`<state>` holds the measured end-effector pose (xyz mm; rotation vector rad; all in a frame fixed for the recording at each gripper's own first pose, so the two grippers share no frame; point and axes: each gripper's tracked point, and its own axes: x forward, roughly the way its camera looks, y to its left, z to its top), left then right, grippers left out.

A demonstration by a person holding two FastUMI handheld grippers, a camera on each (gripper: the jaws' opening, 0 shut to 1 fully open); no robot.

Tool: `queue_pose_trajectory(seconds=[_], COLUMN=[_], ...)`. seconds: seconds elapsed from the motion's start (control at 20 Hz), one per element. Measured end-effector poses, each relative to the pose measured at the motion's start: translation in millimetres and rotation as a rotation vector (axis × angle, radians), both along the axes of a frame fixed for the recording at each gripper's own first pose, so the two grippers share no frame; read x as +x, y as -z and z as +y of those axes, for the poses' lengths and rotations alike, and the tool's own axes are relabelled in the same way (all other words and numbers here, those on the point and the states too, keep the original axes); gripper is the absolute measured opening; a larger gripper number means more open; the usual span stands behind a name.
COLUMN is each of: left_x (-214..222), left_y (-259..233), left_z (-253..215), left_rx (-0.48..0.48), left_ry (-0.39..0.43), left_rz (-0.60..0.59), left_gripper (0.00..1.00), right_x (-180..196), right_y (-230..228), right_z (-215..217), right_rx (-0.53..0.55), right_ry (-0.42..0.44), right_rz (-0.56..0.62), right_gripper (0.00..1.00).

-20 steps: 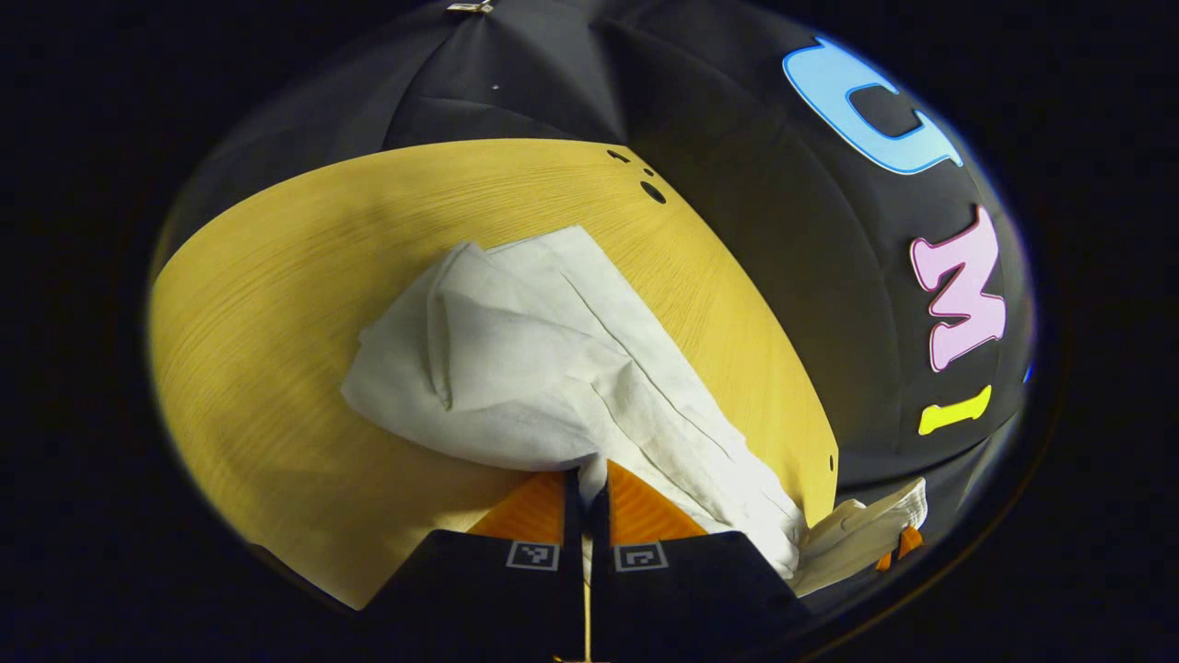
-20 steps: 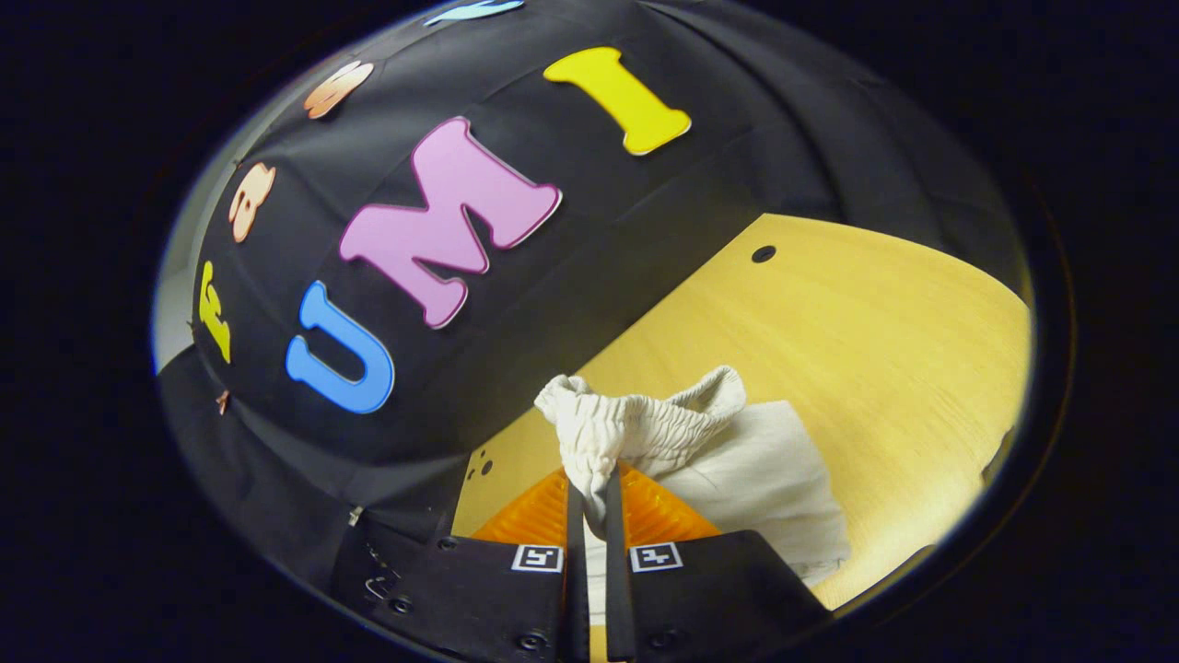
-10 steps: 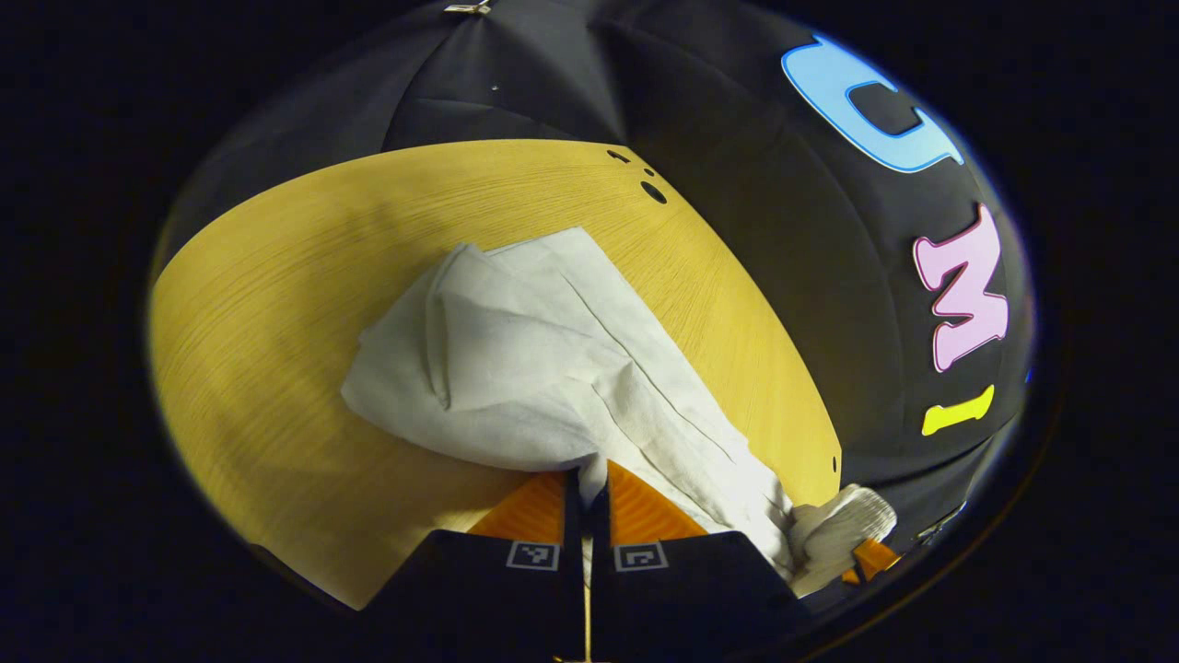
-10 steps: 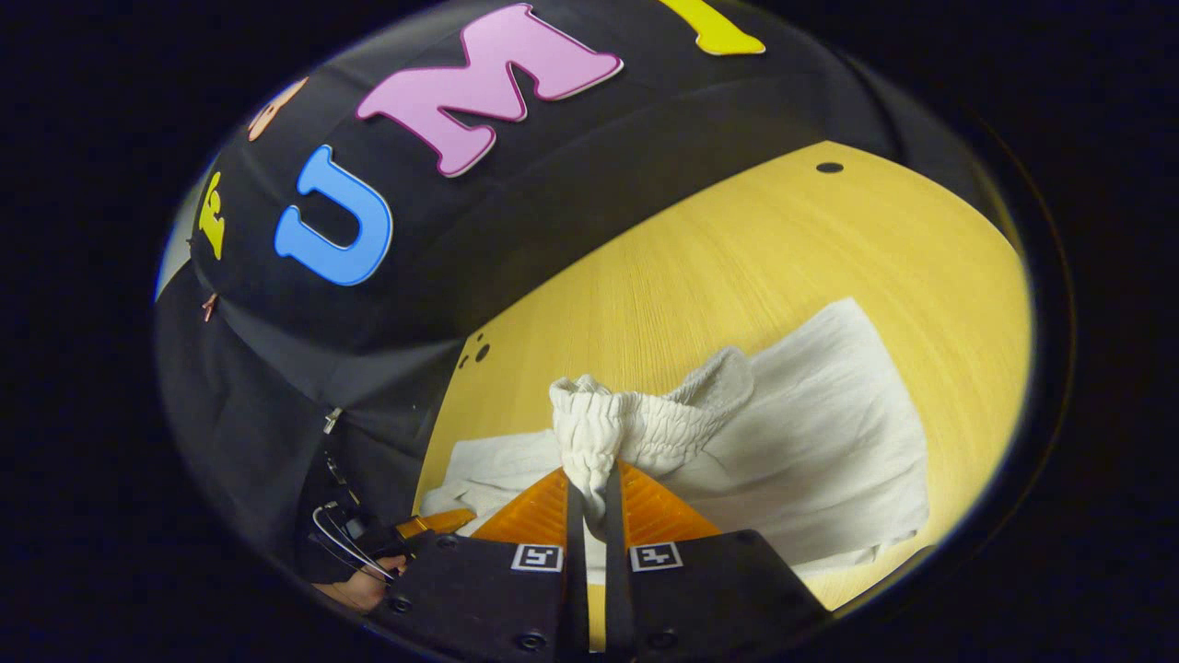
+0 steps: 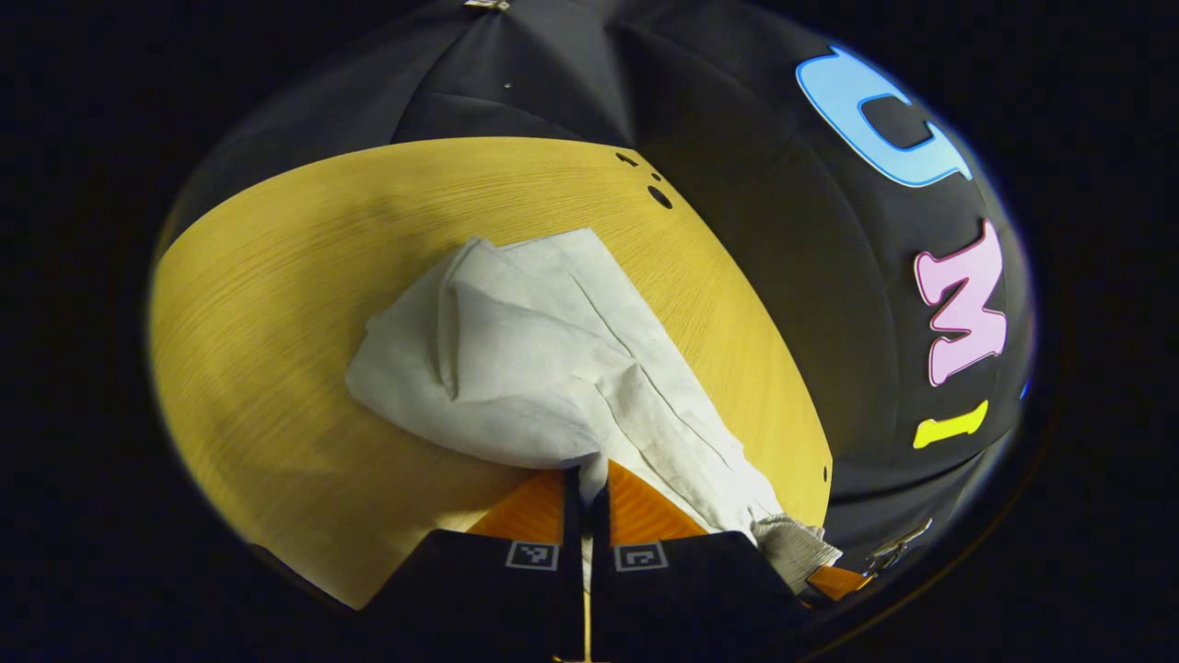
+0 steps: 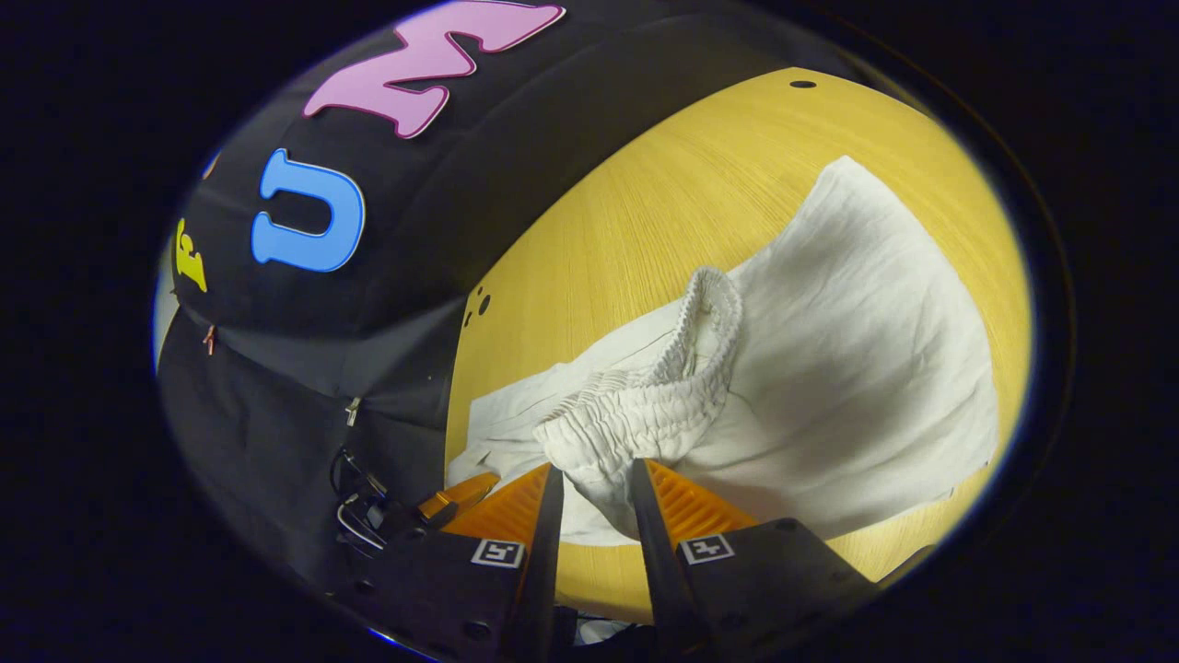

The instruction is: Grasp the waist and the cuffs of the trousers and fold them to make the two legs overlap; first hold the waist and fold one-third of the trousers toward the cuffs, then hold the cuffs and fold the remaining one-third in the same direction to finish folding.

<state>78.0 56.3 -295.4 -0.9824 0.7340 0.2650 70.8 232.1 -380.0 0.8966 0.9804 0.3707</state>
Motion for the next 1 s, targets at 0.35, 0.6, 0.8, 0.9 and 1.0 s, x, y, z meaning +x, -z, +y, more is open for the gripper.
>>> queue_pose_trajectory(seconds=[0.35, 0.6, 0.8, 0.9, 1.0], left_x=[-2.4, -4.0, -5.5, -3.6, -0.9], left_y=[0.6, -0.7, -6.1, -23.0, -43.3], left_z=[-1.8, -2.1, 0.2, -0.5, -3.4], left_rx=[-0.008, -0.029, -0.072, -0.063, -0.052], left_ry=[-0.020, -0.044, -0.080, -0.094, -0.095], left_rz=[-0.002, -0.010, -0.012, -0.065, -0.128], left_gripper=[0.08, 0.08, 0.08, 0.08, 0.07], right_x=[-18.8, -30.0, -21.0, -18.3, -16.8], right_y=[-16.8, -20.8, -20.0, -15.3, -17.7], right_z=[6.9, 13.2, -11.7, -35.5, -61.2], right_rx=[-0.107, -0.101, -0.103, -0.121, -0.123], right_ry=[-0.155, -0.218, -0.156, -0.119, -0.069], right_rz=[-0.144, -0.175, -0.165, -0.167, -0.160], right_gripper=[0.47, 0.54, 0.54, 0.54, 0.54])
